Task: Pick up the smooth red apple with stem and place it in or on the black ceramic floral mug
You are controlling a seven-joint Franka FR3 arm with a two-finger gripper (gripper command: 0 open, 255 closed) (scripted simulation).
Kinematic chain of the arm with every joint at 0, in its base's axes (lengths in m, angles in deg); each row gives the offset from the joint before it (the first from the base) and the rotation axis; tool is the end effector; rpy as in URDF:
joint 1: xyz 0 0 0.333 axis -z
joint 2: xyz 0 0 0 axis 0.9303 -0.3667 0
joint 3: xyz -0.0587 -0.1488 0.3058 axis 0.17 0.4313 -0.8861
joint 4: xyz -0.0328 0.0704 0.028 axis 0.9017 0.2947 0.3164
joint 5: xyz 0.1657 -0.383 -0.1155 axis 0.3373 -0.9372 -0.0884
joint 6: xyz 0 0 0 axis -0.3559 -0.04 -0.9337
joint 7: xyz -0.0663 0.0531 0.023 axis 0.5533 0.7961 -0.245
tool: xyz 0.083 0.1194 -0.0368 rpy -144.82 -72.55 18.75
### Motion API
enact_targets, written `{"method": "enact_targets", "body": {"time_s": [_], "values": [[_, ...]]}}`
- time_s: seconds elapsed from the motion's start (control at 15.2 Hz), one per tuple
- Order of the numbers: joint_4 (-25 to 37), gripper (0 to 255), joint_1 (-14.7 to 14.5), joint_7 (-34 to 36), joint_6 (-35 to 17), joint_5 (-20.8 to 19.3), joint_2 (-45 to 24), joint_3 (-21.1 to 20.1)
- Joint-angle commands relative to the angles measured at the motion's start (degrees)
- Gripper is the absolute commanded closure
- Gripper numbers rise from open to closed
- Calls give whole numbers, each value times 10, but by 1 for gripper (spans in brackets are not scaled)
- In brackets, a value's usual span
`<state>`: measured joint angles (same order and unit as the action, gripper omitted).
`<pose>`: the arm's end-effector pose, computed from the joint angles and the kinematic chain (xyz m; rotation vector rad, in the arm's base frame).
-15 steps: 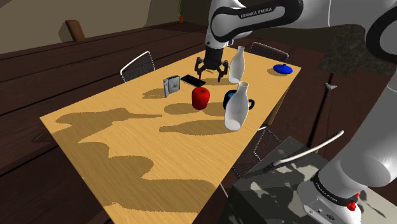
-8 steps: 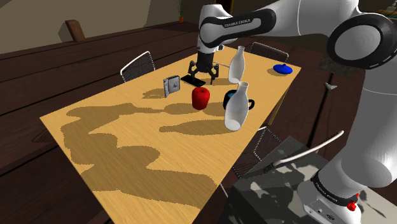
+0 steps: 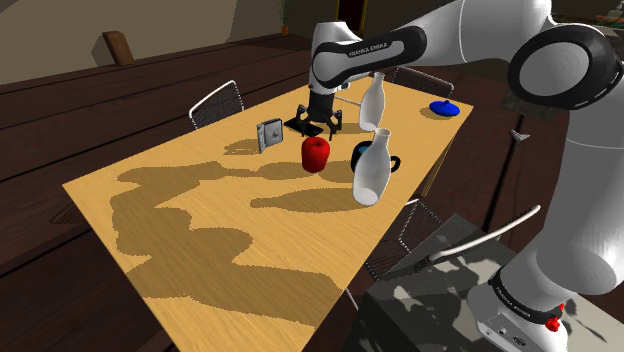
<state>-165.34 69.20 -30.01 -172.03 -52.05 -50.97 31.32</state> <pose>0.7122 0.1216 0.3734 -2.8529 1.1579 0.0369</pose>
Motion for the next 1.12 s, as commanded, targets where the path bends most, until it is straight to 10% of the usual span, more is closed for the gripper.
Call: {"method": "enact_targets", "body": {"time_s": [0.0,0.2,0.26,1.06], "values": [[0,0,0,0,-1,0,0,0],[0,0,0,0,-1,0,0,0],[0,255,0,0,-1,0,0,0],[15,255,0,0,20,1,6,-1]]}}
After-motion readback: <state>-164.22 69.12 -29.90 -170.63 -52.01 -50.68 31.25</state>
